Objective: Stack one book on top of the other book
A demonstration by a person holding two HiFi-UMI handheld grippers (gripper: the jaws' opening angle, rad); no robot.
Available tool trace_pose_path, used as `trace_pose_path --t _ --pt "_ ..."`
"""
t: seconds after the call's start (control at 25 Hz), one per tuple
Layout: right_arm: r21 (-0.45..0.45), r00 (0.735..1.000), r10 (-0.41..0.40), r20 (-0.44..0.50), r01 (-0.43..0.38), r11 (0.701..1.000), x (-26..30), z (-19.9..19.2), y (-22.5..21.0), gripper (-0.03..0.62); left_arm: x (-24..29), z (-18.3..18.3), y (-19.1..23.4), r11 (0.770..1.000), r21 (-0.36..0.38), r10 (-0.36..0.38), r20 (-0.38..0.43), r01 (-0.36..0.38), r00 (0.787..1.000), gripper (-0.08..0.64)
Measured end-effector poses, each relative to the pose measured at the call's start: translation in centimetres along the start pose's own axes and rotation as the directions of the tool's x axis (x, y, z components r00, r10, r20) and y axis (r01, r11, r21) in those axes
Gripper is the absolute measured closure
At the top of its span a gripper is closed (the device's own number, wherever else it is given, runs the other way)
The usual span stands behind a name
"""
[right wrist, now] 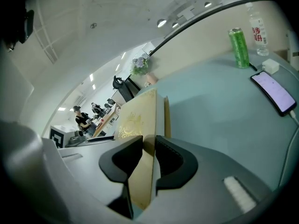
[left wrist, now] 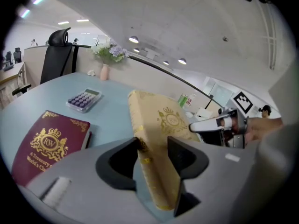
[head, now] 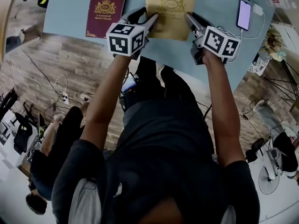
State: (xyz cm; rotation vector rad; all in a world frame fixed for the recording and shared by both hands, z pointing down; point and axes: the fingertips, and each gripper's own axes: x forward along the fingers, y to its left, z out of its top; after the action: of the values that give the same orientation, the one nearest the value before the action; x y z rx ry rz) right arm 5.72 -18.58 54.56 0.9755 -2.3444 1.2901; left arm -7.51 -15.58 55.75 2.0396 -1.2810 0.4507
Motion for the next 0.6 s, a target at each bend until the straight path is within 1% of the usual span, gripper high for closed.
trace_pose_path --t 0.16,0.4,0.6 --pt "-0.007 0.999 0.018 -0.029 -0.018 1.000 0.8 -0.8 1.9 0.505 -2.1 -0.4 1.2 0.999 -0.011 0.030 0.006 -0.030 1.000 0.307" --pt "-0.035 0.998 0.047 -0.050 -0.048 0.998 3.7 -0.3 5.0 0.505 -4.4 0.1 4.6 0.998 -0.028 0.063 0.023 -0.063 0.998 0.307" --pt "-0.072 0.994 0.066 -0.090 -0.073 0.995 6.3 -0.6 7.7 0.505 -6.8 0.1 7.7 0.993 -0.057 0.108 0.036 -0.106 0.993 0.307"
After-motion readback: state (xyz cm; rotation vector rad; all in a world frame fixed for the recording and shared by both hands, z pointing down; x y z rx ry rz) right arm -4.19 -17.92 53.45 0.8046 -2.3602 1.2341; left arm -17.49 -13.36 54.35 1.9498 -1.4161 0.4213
